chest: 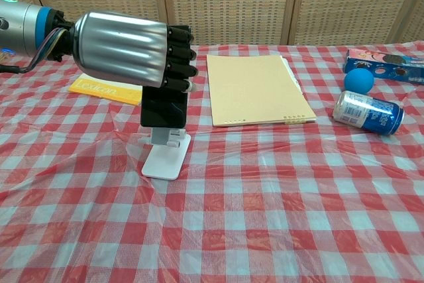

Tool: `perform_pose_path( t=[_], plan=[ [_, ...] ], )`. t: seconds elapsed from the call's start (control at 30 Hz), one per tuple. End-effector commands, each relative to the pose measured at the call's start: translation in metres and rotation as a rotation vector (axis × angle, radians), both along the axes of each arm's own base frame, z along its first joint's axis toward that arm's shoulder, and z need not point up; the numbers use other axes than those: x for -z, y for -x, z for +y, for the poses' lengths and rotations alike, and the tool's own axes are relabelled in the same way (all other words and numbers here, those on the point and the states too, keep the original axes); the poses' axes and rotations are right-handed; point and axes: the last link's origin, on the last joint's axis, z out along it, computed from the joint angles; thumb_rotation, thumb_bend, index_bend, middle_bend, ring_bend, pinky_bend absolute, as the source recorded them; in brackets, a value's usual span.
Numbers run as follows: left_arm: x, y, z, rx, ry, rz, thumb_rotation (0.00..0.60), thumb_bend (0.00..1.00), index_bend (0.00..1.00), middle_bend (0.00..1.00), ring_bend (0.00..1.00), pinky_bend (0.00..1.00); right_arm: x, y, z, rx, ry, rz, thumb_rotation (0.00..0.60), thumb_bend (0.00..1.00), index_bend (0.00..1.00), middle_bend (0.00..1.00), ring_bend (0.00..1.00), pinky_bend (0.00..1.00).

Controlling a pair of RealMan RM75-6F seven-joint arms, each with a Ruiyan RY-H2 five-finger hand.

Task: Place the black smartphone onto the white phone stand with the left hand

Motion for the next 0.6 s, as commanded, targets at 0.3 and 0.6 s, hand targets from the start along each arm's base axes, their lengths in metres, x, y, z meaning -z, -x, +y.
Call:
perform_pose_path(
  t=[0.3, 0.6],
  plan=[
    [0.0126, 0.0007, -0.0039, 0.034, -0.025, 0.047, 0.600, 0.33, 0.47, 0.35, 0.38, 0.29, 0.0007, 0.0003, -0.0011, 0.000, -0.007, -0.006, 0.600, 0.00, 0.04, 0.00, 0.00, 0.00],
    [0.0078, 0.0088, -0.0030, 0.018, -0.041, 0.055, 0.600, 0.33, 0.46, 0.35, 0.38, 0.28, 0.0000, 0.0015, -0.0012, 0.002, -0.007, -0.010, 0.600, 0.00, 0.04, 0.00, 0.00, 0.00]
  ],
)
